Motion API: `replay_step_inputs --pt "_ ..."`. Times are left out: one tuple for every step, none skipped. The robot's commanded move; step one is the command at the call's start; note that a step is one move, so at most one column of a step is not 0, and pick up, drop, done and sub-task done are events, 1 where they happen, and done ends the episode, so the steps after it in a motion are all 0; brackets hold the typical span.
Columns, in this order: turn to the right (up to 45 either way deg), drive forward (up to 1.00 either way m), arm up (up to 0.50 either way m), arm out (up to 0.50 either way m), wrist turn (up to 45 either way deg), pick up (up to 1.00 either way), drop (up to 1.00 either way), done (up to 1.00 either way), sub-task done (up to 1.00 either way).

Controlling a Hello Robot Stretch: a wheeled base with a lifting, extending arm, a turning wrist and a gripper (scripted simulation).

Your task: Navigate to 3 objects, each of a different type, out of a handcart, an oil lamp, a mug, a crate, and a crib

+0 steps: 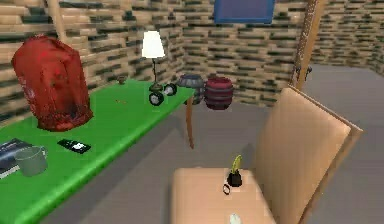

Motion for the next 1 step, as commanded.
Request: replay_step_inputs --pt "45.0 0.0 0.0 0.0 0.0 0.0 0.0 0.0 0.0"
